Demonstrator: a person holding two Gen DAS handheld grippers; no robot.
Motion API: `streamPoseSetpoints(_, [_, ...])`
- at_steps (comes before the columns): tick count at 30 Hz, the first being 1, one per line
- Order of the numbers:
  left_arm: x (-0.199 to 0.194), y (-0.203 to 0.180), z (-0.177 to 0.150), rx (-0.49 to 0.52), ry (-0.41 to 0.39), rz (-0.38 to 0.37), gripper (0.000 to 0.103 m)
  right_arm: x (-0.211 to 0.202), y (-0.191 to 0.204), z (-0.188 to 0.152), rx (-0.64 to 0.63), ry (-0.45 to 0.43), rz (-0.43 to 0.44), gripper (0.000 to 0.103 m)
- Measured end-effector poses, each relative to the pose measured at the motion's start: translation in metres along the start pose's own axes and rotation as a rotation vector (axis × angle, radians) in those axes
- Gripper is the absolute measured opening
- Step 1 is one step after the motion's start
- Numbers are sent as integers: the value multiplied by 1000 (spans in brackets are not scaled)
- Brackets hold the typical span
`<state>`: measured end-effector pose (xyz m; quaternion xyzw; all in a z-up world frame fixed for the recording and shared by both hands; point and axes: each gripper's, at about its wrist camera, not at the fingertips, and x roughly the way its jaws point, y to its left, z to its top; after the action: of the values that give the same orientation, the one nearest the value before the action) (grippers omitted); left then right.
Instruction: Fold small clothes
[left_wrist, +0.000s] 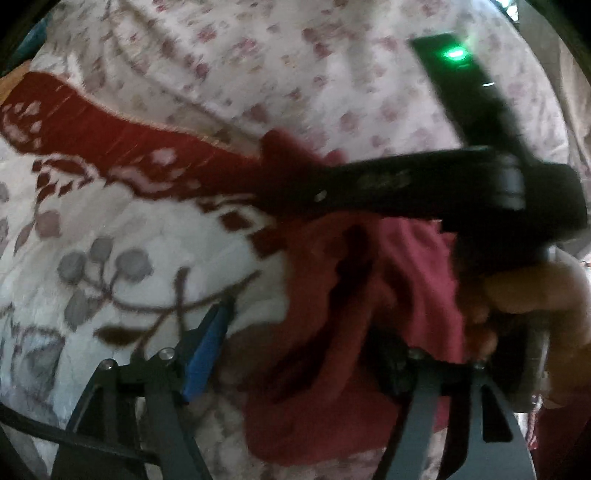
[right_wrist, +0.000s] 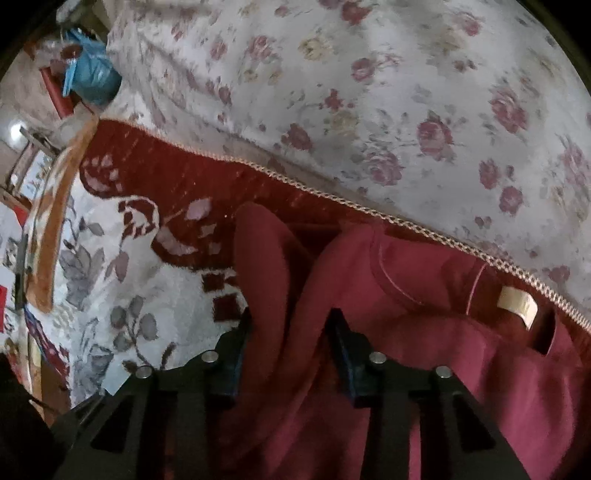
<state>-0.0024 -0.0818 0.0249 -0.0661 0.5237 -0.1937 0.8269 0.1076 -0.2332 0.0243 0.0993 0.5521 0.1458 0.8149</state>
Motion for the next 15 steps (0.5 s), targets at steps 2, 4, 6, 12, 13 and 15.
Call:
streamPoseSetpoints(2, [1,-2,-2,13,3,17,64,-3,-1,-2,3,-16,5,39])
streamPoseSetpoints(4, [-2,-4,-4,33,-1,-2,35,-6,-1,-5,9,-35,14,35])
streamPoseSetpoints(6, [-8,-11,-7,48,-5,-26,22,-9,0,-7,16,-49,15,31])
streamPoseSetpoints(12, [-47,-43,-16,98,-98,-59,12,-47,-5,-16,42,-127,39,25])
streamPoseSetpoints(13, [-52,-50,-17,103,-106,-68,12,-56,-7,-18,46,-143,44,25])
streamPoseSetpoints(15, [-62,-69,-18,122,-112,-109,12,-80,-13,-24,55,-177,54,25])
